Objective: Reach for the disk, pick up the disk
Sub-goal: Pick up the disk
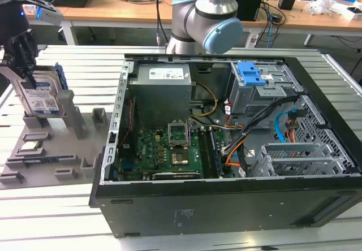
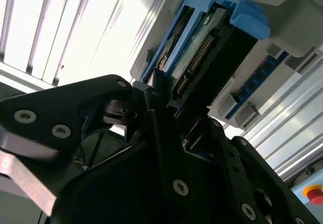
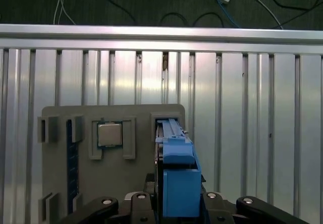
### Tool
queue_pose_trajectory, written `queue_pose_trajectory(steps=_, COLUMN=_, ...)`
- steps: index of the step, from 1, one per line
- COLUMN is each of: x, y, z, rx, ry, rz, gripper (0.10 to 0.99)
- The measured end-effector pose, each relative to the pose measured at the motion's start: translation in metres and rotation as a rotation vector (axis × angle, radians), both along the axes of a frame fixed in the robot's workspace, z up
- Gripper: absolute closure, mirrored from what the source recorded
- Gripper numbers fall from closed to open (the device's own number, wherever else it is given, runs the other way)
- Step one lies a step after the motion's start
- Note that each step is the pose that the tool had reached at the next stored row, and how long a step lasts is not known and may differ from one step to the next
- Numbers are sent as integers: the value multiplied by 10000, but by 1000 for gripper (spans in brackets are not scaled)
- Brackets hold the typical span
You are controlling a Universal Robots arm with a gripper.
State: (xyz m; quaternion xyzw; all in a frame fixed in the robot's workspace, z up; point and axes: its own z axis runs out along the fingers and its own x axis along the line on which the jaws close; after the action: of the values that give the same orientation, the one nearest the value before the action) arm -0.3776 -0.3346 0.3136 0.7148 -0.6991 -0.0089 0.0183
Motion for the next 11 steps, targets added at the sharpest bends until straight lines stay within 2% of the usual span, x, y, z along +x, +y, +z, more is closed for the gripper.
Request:
queue_pose_trajectory(steps=7, x=12, y=10, z=128, rx=0, ry=2, rz=0, gripper=725)
queue_pose_trajectory(steps=11, x=23, y=18, z=247, rx=0, ry=8, rz=0, gripper=725)
